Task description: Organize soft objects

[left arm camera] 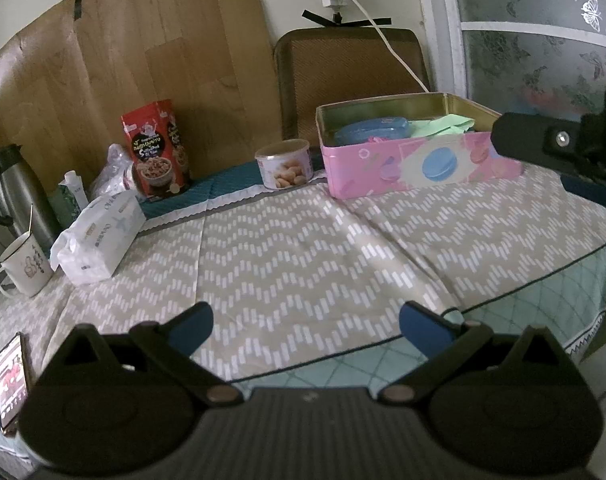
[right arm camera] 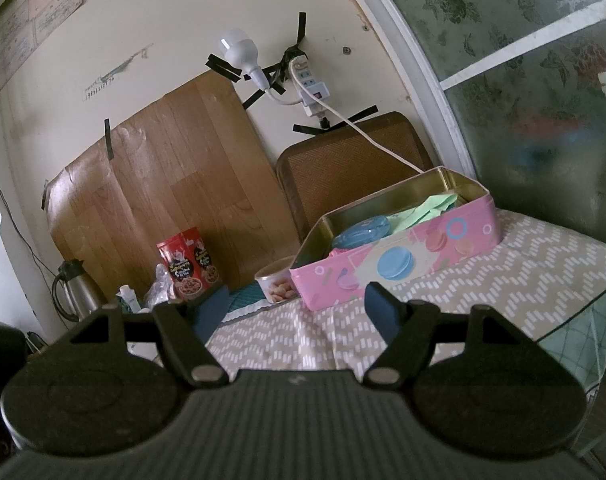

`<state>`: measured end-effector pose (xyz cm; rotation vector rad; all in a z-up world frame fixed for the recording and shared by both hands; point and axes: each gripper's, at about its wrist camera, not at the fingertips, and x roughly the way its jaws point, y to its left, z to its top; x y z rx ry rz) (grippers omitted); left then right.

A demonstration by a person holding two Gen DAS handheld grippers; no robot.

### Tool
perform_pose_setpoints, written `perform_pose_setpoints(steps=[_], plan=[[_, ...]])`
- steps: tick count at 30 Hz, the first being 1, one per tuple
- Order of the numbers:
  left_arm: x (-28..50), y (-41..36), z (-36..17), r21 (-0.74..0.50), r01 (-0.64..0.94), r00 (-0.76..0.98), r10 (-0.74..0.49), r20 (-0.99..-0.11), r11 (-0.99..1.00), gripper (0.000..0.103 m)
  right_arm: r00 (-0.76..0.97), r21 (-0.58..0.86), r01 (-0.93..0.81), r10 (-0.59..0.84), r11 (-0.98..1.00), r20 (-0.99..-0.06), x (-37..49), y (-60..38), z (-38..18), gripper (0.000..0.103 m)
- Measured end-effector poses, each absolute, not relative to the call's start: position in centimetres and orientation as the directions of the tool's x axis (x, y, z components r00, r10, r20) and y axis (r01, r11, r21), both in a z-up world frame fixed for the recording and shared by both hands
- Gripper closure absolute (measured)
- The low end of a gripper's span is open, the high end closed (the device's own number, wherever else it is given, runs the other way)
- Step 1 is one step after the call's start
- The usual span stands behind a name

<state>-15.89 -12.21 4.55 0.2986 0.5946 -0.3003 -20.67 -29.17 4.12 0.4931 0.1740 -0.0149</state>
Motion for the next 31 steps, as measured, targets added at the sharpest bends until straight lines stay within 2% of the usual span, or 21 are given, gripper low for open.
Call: perform_pose_setpoints(steps=[25,31], plan=[[-15.51,-12.08,4.25,0.158,0.373,0.763,-0.205,-0.613,0.914,0.000,0.985,0.469,0.058,0.026,0.881,-0.172,-20.69,-29.06,4.09,0.026],[-15.81,-12.08,4.64,0.159,0.385,0.772,-0.223,-0.595,0.909,0.000,0.985,0.466,0.056,0.028,0.883,-0.170,-20.71,-29.06,3.76,0.026]])
